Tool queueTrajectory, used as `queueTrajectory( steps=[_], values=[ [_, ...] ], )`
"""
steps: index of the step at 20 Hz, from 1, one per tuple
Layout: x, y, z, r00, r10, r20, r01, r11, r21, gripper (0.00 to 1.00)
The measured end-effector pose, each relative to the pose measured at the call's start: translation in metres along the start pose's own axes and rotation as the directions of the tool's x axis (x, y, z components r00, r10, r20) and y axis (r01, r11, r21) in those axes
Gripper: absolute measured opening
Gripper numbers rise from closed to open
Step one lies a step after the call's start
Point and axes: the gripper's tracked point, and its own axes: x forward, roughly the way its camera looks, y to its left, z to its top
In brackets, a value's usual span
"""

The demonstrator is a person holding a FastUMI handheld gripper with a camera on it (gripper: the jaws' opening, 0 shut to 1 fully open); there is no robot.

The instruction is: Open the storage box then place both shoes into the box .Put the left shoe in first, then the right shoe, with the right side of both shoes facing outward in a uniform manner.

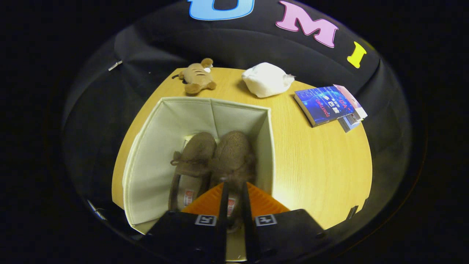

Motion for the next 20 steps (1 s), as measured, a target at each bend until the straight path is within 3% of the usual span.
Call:
queueTrajectory(
  steps=[2, 5, 6, 7, 15, 20],
  values=[
    [-0.005, 0.008, 0.004, 1.000, 0.014, 0.021, -0.014, 1.000, -0.023, 0.61],
    [-0.013, 0.020, 0.006, 0.998, 0.044, 0.045, -0.042, 0.998, -0.055, 0.82],
    [-0.016, 0.021, 0.007, 0.997, 0.051, 0.051, -0.048, 0.997, -0.060, 0.94],
    [-0.018, 0.019, 0.009, 0.997, 0.056, 0.058, -0.052, 0.996, -0.067, 0.98],
    [-0.061, -0.003, 0.033, 0.962, 0.190, 0.198, -0.180, 0.981, -0.065, 0.99],
    [-0.094, -0.074, 0.052, 0.925, 0.159, 0.345, -0.133, 0.986, -0.099, 0.99]
  ],
)
